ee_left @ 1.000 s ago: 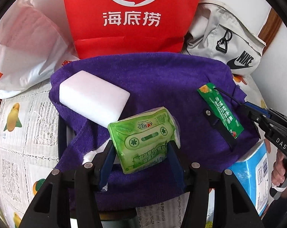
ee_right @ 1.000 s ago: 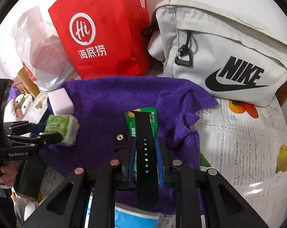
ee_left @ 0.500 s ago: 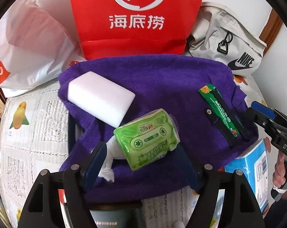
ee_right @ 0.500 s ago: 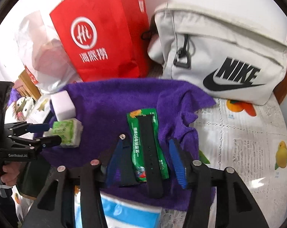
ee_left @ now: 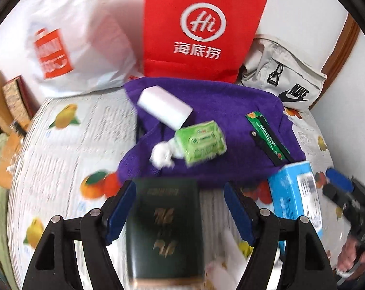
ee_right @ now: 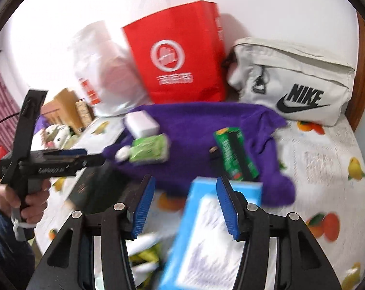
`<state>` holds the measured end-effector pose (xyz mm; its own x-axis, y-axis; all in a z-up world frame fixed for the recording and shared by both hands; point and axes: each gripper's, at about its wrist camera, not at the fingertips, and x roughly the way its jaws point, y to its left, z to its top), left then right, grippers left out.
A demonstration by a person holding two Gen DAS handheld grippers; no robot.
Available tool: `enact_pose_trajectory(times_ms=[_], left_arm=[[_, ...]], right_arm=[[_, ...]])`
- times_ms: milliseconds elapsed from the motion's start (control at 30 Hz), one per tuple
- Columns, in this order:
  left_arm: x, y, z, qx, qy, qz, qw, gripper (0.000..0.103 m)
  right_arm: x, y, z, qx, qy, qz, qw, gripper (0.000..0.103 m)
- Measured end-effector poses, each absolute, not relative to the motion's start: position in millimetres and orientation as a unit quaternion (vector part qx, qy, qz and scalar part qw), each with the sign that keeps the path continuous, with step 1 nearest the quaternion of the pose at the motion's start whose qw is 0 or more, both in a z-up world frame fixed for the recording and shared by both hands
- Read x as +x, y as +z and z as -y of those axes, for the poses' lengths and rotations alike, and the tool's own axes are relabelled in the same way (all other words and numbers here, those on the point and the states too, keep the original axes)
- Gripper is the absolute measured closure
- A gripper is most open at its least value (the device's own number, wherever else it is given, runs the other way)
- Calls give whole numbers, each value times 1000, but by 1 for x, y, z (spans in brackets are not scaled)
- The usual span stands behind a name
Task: Organize soft objects
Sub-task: 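Grasp the white glove with mint cuff by its fingers with the right gripper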
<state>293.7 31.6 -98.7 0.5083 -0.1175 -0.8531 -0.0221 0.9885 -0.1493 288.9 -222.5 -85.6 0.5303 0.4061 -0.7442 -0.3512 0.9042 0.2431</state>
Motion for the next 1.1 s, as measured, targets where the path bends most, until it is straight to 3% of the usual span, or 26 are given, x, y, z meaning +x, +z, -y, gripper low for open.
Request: enact_pose_trajectory(times_ms=[167, 333, 767, 800, 933, 1033, 1100], left_arm=[[257, -98, -44, -87, -16, -493, 866, 29], [224, -105, -56, -107, -15, -492, 864, 29], [184, -149, -82, -119, -18, -510, 851, 29], [182, -151, -84, -122, -19, -511, 850, 29], [179, -160, -87, -134, -24, -516, 846, 29], [177, -162, -85, -137, -26, -517, 845, 29], [174, -161, -83, -136, -29, -516, 845, 29]], right_arm=[[231, -89, 201, 22, 247, -436, 865, 37], [190, -99, 175, -2, 283, -429, 858, 16], [166, -164, 120, -103, 262, -465, 839, 14], [165, -165, 119, -107, 260, -460, 842, 17], [169, -157, 123, -89, 268, -459, 843, 64], [171, -148, 128, -59, 284, -456, 841, 83], [169, -142, 131, -51, 287, -452, 843, 86]])
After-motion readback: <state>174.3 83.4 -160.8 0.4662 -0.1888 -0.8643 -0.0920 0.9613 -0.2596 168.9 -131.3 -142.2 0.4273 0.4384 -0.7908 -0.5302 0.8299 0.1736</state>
